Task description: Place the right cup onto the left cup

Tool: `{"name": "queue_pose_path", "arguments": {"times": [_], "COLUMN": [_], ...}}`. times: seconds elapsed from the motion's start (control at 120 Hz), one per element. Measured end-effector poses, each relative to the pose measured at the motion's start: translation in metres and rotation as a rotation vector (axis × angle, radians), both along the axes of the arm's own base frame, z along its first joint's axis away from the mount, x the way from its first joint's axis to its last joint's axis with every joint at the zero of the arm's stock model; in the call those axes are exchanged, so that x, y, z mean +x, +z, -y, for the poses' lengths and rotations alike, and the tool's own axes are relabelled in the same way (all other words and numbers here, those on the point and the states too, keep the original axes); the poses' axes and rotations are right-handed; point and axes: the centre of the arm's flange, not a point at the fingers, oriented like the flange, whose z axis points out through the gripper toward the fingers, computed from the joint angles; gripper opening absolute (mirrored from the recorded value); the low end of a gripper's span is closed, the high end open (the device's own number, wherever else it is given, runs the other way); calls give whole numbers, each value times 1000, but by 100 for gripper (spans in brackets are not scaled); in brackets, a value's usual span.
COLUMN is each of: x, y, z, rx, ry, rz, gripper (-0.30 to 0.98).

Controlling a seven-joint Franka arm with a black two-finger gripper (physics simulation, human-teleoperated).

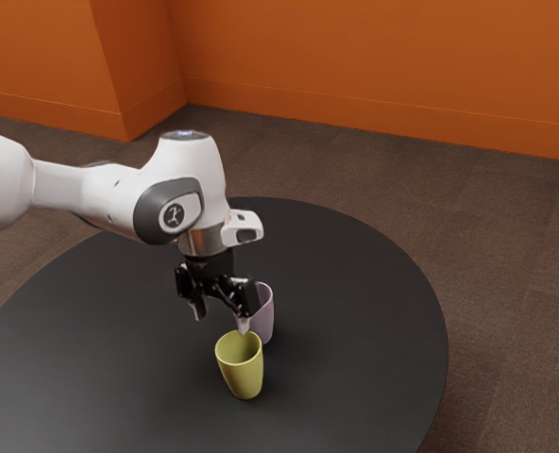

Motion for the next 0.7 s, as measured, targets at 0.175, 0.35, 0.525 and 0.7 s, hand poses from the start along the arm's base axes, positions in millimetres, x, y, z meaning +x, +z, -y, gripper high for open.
{"name": "queue_pose_path", "arguments": {"times": [0.175, 0.35, 0.525, 0.7], "x": [-3, -6, -11, -14], "y": [-9, -13, -17, -18], "z": [-5, -5, 3, 9], "rx": [5, 2, -3, -3], "ry": [37, 67, 81, 86], "rz": [-3, -7, -16, -20], "gripper": [69, 69, 69, 69]}}
